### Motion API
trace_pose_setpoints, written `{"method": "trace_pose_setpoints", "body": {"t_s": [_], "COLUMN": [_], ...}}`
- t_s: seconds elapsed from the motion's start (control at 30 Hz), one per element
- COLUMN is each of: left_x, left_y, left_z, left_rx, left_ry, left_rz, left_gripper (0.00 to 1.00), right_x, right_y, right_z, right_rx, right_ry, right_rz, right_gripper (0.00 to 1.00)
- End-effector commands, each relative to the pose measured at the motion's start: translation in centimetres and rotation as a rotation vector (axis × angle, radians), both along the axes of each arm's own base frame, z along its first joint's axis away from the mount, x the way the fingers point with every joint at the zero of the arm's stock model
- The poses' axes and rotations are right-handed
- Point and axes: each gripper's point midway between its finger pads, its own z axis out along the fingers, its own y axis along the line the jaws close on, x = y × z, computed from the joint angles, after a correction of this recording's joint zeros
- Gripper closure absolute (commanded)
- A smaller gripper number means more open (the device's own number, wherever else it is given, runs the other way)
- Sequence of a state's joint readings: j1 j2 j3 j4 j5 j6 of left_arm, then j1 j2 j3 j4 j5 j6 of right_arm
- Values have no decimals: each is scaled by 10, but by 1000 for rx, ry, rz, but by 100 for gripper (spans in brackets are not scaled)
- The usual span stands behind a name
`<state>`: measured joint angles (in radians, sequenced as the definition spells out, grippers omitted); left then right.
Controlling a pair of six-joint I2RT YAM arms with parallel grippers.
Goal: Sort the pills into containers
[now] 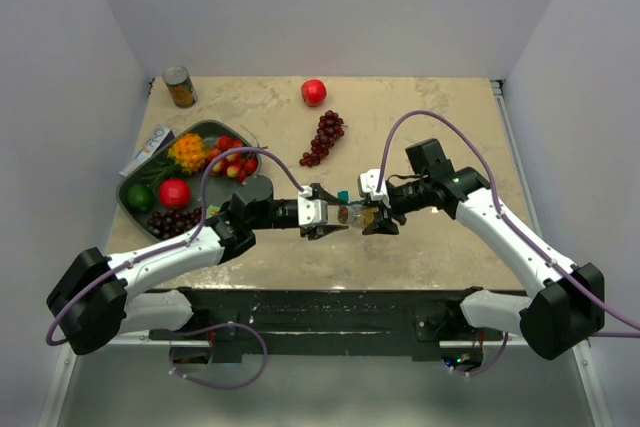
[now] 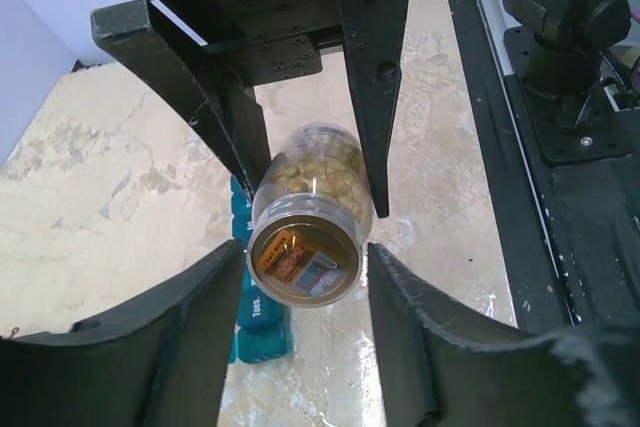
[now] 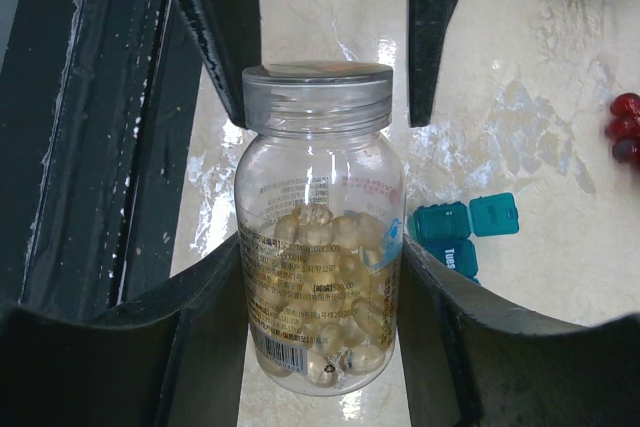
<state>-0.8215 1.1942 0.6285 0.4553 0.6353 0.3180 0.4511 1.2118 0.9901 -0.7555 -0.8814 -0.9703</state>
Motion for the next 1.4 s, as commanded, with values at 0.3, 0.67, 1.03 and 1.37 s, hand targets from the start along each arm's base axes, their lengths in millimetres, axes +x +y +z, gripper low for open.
{"method": "trace_pose_setpoints", "body": {"t_s": [0.3, 0.67, 1.03, 1.37], "left_x": [-11, 0, -28, -29], "left_y": [-5, 11, 29, 73], "left_z": [38, -3, 32, 11], "left_rx": [-152, -199, -301, -107], "left_ry": [383, 1529, 1345, 954], "left_rz": [57, 591, 173, 168], "left_gripper": [100, 100, 1, 1], "right_x": [10, 16, 14, 11], "right_y": [1, -1, -1, -1], "right_z": [-1, -3, -3, -2], "right_rx": [-1, -11, -7, 1], "right_ry": [-12, -11, -4, -10], "right_rz": [-50, -88, -86, -64], "right_gripper": [100, 100, 100, 99]}}
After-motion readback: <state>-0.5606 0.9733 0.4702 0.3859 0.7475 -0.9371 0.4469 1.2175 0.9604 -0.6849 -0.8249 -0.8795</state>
